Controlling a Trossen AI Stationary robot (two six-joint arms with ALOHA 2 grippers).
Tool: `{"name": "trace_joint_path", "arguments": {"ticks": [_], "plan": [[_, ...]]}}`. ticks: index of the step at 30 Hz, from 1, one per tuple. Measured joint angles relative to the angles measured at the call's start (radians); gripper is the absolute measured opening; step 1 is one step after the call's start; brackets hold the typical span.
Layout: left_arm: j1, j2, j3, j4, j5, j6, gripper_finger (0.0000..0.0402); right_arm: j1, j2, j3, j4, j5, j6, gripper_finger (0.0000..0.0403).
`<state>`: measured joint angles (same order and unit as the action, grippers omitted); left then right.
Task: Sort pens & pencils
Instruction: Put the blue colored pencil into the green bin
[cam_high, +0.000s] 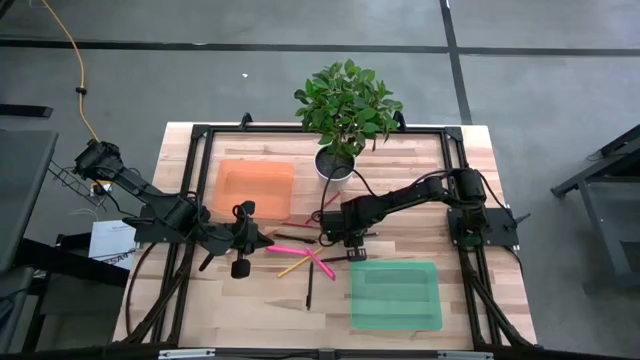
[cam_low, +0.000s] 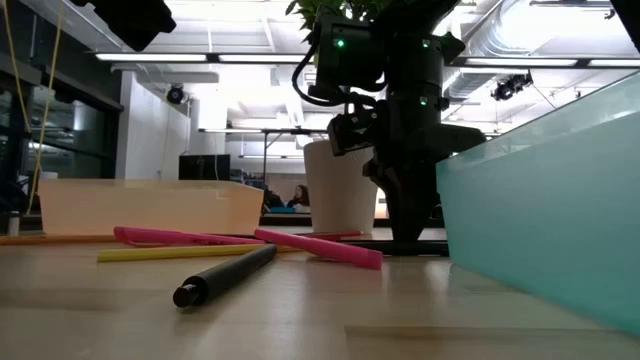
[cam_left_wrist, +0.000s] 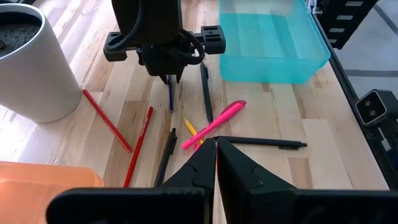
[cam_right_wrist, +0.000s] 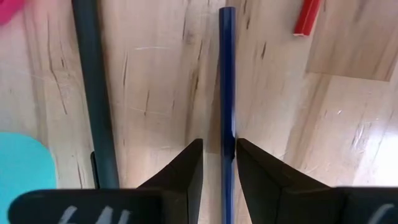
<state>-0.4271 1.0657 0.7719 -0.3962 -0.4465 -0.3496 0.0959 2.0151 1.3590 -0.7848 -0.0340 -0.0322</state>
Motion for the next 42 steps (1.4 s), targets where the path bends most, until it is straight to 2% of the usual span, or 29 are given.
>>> {"name": "trace_joint_path", "arguments": {"ticks": [8, 29, 42], "plan": [[0.000, 0.000, 0.000, 0.000, 0.000, 0.000, 0.0005, -0.006, 0.000, 0.000, 0.000, 0.024, 0.012, 0.0089], [0.000, 0.000, 0.000, 0.000, 0.005, 0.000, 0.0005, -0.008, 0.019, 0.003, 0.000, 0.002, 0.016, 0.0089], [0.000, 0.000, 0.000, 0.000, 0.008, 0.000, 0.0005, -0.008, 0.021, 0.002, 0.000, 0.000, 0.008, 0.0046]]}}
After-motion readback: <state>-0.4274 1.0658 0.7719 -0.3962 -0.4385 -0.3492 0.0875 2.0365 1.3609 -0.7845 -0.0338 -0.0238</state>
